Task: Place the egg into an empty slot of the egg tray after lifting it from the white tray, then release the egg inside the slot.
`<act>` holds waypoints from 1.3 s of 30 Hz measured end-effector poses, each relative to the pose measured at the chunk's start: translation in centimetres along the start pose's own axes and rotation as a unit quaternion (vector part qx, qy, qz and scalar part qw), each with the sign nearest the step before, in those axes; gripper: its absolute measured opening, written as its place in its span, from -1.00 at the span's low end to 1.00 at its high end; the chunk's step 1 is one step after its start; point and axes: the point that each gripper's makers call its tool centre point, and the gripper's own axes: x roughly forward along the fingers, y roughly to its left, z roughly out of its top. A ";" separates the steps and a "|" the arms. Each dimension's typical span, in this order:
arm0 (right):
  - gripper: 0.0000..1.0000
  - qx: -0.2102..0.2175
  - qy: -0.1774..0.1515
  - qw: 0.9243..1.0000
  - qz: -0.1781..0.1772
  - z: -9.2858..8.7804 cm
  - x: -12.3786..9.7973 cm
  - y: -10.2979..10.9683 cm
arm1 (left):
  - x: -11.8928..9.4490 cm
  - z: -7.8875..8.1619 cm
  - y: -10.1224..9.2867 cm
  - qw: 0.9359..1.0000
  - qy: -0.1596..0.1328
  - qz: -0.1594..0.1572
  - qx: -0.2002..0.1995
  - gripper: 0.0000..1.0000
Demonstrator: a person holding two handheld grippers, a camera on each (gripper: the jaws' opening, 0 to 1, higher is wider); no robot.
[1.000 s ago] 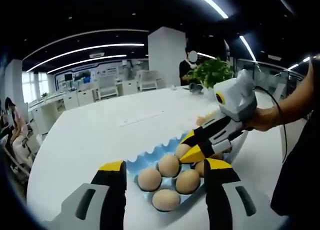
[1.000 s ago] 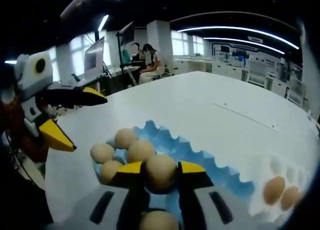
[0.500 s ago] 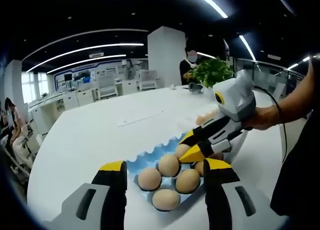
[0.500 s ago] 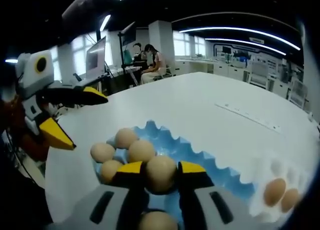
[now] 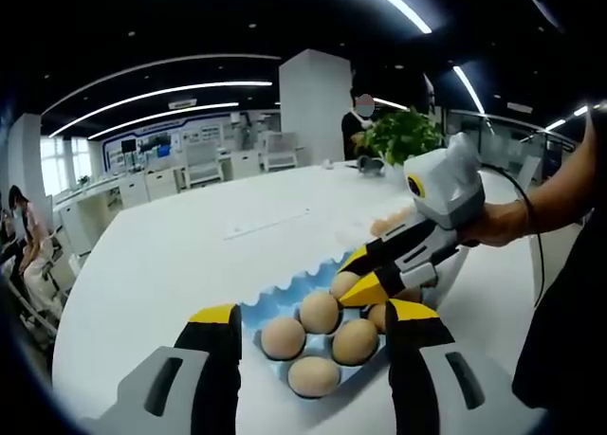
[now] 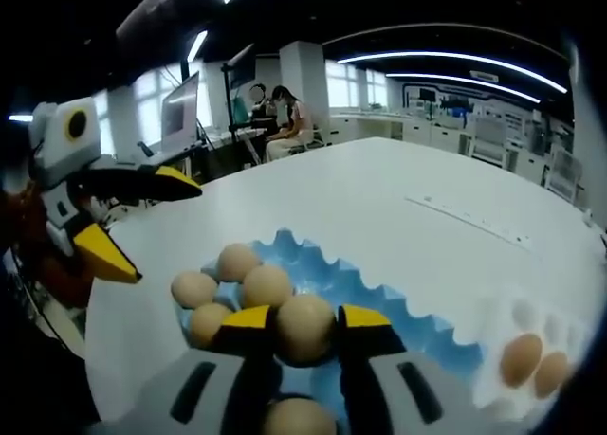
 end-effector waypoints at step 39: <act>-0.50 0.091 -0.047 0.985 -0.142 -2.9 -9.9 -8.8 | 1.0 0.6 -1.1 1.000 -0.001 -0.016 0.000 0.21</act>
